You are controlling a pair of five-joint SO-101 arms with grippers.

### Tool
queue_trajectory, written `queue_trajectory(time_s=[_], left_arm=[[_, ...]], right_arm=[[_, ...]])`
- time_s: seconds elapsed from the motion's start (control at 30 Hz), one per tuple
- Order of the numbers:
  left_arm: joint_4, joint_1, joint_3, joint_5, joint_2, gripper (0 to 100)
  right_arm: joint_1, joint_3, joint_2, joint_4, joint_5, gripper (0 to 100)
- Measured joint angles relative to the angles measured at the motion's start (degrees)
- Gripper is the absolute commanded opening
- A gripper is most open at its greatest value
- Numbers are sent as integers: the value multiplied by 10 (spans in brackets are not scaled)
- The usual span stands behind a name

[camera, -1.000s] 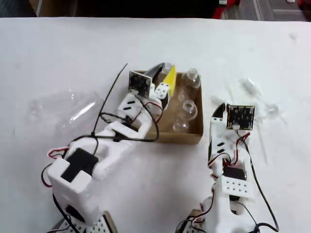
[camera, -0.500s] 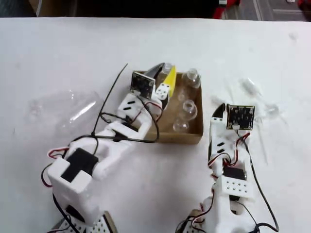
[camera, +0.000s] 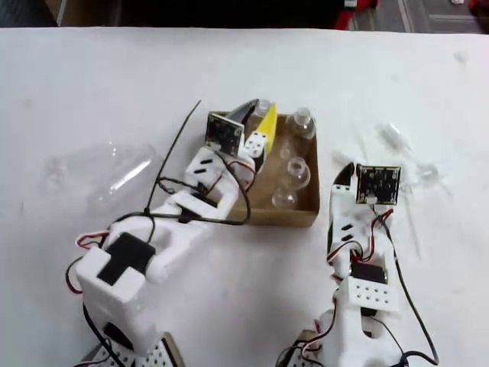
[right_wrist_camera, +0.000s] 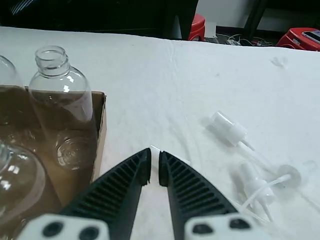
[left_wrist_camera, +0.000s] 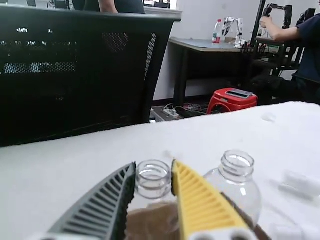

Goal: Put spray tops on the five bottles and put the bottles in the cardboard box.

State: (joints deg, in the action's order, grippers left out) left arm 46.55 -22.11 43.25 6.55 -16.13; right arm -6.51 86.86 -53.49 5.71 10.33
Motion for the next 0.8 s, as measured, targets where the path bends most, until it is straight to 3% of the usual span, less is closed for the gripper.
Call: queue_trajectory(time_s=[0.8], left_arm=[[2,0,-35,-4,-40,24]], right_arm=[[0,0,0,0,0,21]])
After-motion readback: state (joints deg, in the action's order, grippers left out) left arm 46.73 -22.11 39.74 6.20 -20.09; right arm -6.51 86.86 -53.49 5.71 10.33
